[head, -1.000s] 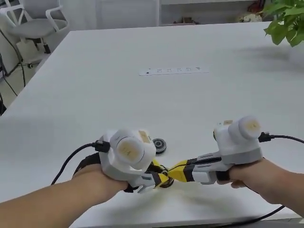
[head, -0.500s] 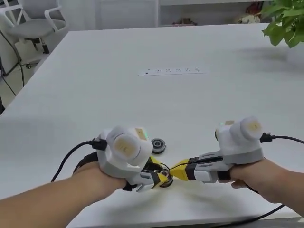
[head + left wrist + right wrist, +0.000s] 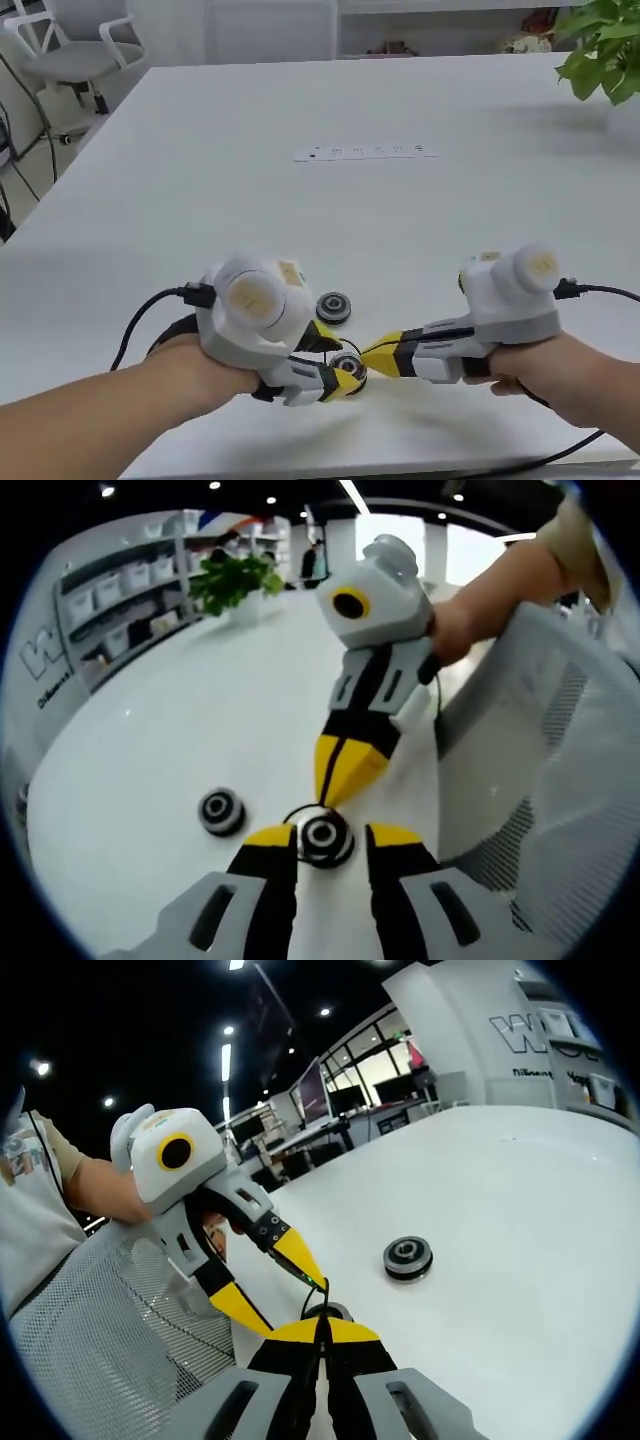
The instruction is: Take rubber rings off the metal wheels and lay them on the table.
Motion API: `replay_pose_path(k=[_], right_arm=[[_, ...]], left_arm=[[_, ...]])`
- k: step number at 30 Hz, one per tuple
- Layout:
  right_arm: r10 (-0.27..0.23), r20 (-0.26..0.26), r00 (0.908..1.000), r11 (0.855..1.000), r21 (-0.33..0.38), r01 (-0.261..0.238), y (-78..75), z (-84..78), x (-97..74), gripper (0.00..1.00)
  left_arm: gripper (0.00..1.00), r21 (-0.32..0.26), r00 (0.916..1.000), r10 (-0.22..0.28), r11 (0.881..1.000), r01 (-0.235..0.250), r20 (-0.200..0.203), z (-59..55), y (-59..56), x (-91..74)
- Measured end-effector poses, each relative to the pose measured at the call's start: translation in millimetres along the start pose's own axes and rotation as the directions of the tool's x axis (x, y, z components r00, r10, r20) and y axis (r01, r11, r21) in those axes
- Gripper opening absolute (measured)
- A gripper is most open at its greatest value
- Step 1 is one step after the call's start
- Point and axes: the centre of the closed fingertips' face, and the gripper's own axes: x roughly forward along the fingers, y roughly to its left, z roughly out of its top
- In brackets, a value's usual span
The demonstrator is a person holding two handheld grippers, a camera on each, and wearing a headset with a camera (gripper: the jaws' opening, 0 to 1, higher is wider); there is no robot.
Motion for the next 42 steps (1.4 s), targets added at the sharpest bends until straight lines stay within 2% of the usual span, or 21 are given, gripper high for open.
replay_pose_path(k=[10,17,27,34,42], right_arm=[[0.008,0.006,1.0000,1.000,-0.007,-0.008,3.5,7.3,-2.4,0.00],[0.010,0.013,0.9999,1.000,-0.017,-0.010,6.8,18.8,-2.1,0.00],[0.021,0.014,0.9997,0.999,-0.037,-0.021,16.5,33.6,7.4,0.00],[0.033,0.007,0.9994,0.998,-0.050,-0.033,13.2,41.9,19.2,0.00],[0.037,-0.008,0.9993,0.998,-0.058,-0.038,10.3,47.1,29.9,0.00]], left_arm=[[0.33,0.000,0.9994,0.006,1.000,-0.006,0.035,8.2,-1.3,-18.1],[0.38,-0.012,0.9981,0.018,1.000,-0.017,0.059,10.0,0.4,-33.0],[0.47,-0.043,0.9973,0.050,0.998,-0.048,0.054,-0.1,10.5,-53.9],[0.51,-0.052,0.9954,0.074,0.996,-0.071,0.062,-2.8,17.4,-67.6],[0.57,-0.093,0.9936,0.098,0.991,-0.092,0.056,-13.3,25.0,-78.6]])
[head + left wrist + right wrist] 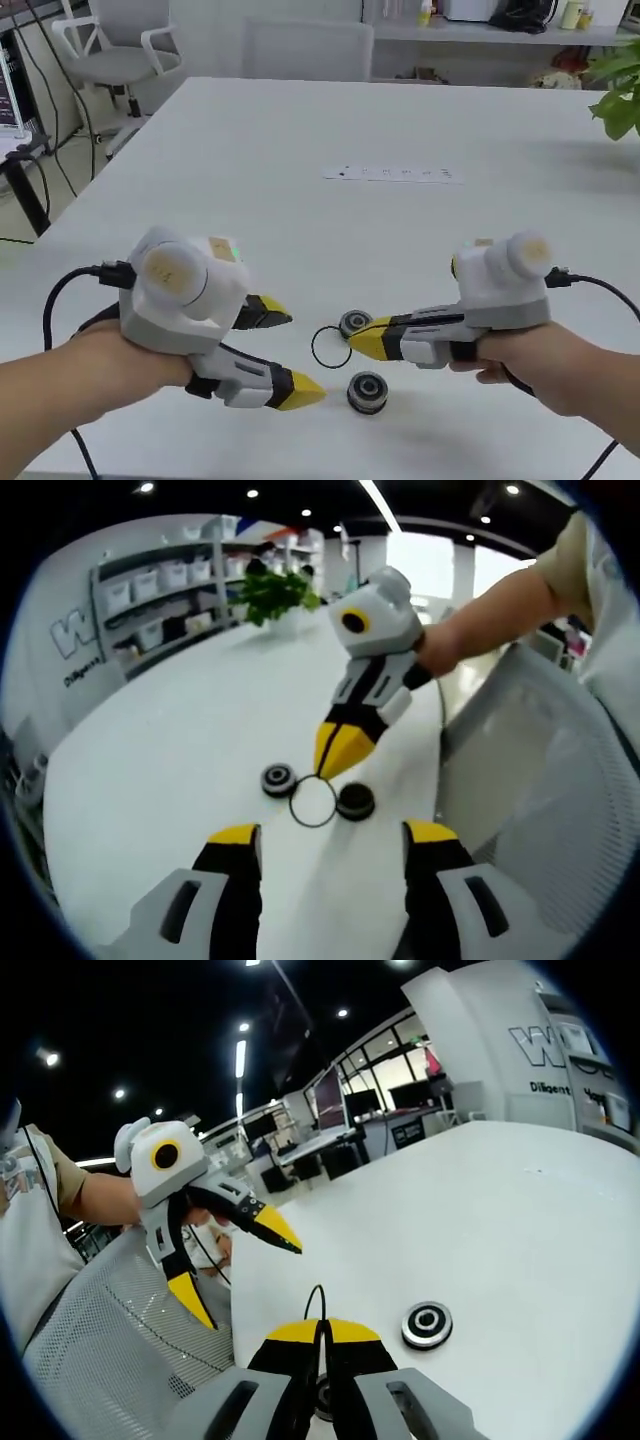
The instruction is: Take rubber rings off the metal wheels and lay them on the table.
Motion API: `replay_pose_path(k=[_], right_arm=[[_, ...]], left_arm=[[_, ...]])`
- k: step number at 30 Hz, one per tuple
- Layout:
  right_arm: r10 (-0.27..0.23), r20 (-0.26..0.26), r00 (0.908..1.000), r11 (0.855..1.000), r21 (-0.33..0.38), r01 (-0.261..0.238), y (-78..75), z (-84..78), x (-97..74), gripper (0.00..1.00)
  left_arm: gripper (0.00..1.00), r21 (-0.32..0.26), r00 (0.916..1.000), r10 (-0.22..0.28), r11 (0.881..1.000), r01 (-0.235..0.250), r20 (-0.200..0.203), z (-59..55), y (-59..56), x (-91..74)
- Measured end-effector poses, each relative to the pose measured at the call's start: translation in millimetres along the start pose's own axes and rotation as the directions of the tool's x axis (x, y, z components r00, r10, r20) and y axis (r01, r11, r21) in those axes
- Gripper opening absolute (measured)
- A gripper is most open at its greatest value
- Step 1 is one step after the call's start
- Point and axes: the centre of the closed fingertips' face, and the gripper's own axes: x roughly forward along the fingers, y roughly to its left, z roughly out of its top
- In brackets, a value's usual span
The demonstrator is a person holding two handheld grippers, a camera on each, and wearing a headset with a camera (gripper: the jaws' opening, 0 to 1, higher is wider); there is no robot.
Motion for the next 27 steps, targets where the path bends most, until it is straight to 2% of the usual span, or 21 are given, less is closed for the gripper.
replay_pose_path(k=[10,15,27], right_arm=[[0.009,-0.035,0.9994,1.000,-0.012,-0.009,0.8,-3.9,19.3,0.00],[-0.001,-0.046,0.9990,1.000,-0.011,0.001,-3.2,-4.8,26.3,0.00],[-0.039,-0.092,0.9950,0.999,-0.024,0.037,-13.1,-16.3,41.0,0.00]], left_arm=[[0.64,-0.044,0.9992,0.038,0.998,-0.038,0.010,-7.3,12.2,-12.4],[0.67,-0.051,0.9988,0.049,0.998,-0.049,0.007,-11.4,13.1,-16.0],[0.67,-0.067,0.9981,0.062,0.996,-0.062,0.003,-17.5,15.3,-21.3]])
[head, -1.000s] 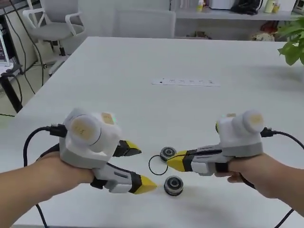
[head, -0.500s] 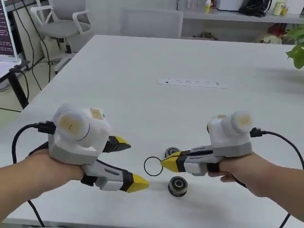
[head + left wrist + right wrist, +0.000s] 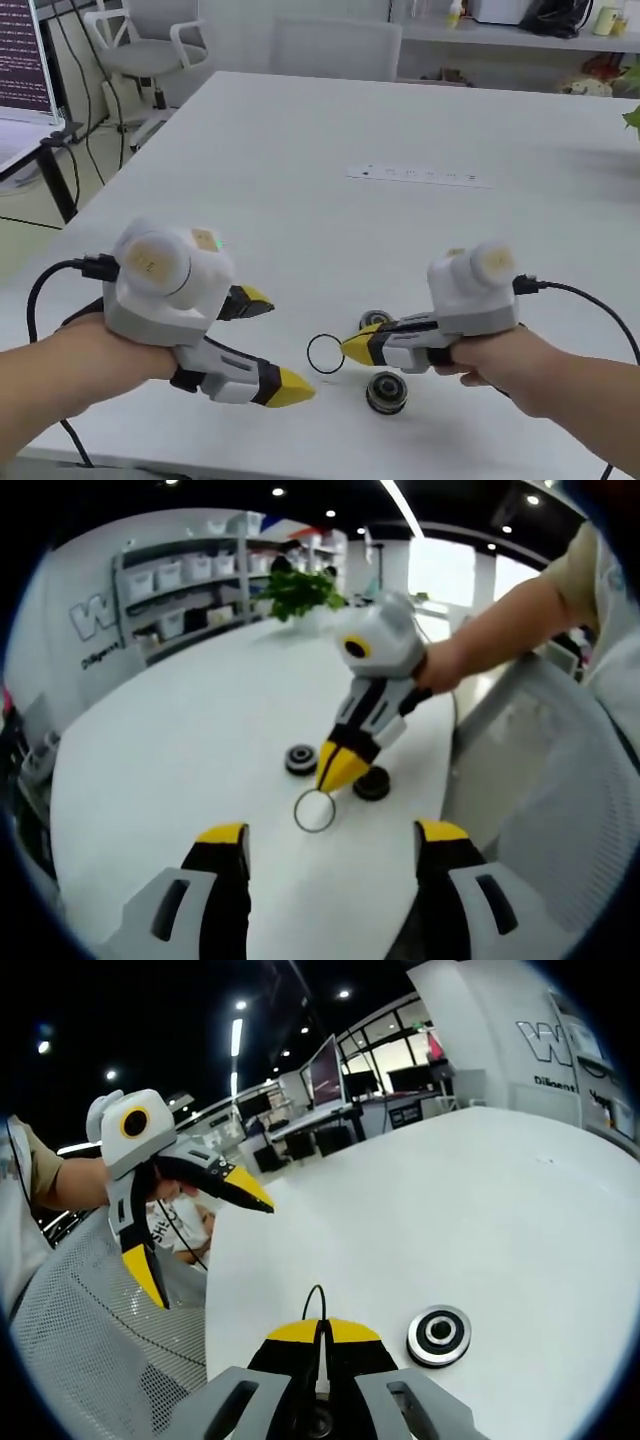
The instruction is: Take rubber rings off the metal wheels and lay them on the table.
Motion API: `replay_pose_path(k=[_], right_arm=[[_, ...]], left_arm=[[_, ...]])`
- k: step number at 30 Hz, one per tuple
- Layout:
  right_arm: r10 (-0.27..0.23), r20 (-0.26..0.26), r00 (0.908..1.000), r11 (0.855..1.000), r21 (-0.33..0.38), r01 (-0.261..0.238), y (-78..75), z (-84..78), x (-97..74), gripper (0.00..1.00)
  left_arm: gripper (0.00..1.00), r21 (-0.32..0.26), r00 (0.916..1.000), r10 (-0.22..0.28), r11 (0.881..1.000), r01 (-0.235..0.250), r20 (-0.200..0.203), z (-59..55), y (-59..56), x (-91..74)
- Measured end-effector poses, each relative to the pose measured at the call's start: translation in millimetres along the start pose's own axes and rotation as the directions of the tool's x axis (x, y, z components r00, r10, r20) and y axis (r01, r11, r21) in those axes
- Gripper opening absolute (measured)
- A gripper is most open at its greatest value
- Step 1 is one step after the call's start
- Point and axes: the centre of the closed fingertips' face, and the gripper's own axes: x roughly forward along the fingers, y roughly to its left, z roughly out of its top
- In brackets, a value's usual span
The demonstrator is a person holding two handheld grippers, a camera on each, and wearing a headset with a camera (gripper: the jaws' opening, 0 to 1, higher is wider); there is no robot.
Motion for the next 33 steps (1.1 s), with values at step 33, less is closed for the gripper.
replay_pose_path(k=[33], right_arm=[[-0.020,0.013,0.9997,1.000,-0.015,0.020,1.4,3.2,-10.4,0.27]], left_arm=[[0.69,-0.002,0.9999,-0.003,1.000,0.003,-0.014,-1.7,-1.5,1.2]])
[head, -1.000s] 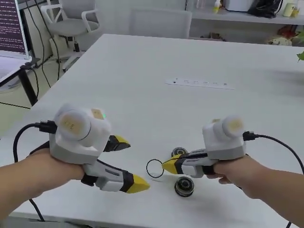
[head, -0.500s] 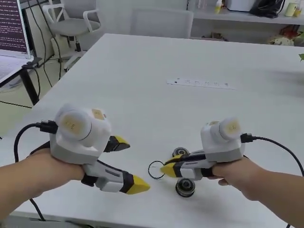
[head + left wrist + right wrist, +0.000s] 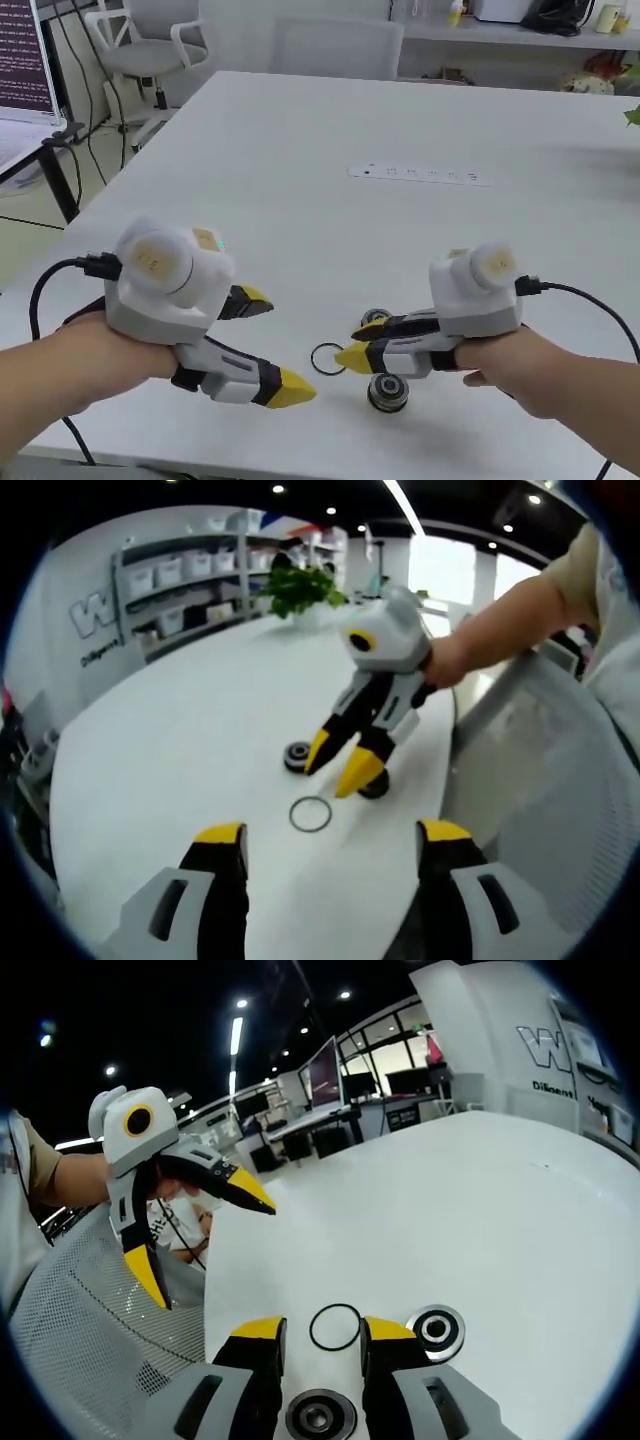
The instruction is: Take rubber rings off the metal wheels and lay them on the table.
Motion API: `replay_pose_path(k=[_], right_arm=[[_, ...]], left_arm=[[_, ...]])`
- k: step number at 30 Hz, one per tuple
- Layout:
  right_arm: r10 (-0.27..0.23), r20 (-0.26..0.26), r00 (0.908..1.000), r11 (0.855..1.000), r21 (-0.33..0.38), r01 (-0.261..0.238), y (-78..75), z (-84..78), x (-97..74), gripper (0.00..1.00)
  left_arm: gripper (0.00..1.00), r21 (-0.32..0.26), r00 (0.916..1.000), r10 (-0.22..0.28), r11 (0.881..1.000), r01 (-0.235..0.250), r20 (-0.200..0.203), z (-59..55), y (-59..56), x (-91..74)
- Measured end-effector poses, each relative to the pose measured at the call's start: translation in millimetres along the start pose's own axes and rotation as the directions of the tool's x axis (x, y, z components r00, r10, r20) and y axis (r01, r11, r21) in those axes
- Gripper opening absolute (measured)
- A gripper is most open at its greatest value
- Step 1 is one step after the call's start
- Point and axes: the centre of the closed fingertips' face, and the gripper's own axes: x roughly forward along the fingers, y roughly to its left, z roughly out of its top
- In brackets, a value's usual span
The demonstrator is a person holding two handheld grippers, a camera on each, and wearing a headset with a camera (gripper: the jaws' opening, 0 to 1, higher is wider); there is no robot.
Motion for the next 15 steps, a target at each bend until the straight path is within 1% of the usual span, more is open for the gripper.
replay_pose_path(k=[9,15], right_arm=[[0.000,0.045,0.9990,1.000,0.007,0.000,-0.1,10.5,-17.6,0.31],[-0.018,0.071,0.9973,1.000,0.012,0.017,-6.2,13.5,-34.8,0.32]], left_arm=[[0.69,0.009,0.9999,-0.011,1.000,0.011,-0.006,5.9,-0.7,7.7],[0.69,0.017,0.9997,-0.025,1.000,0.025,-0.009,11.0,-3.3,15.6]])
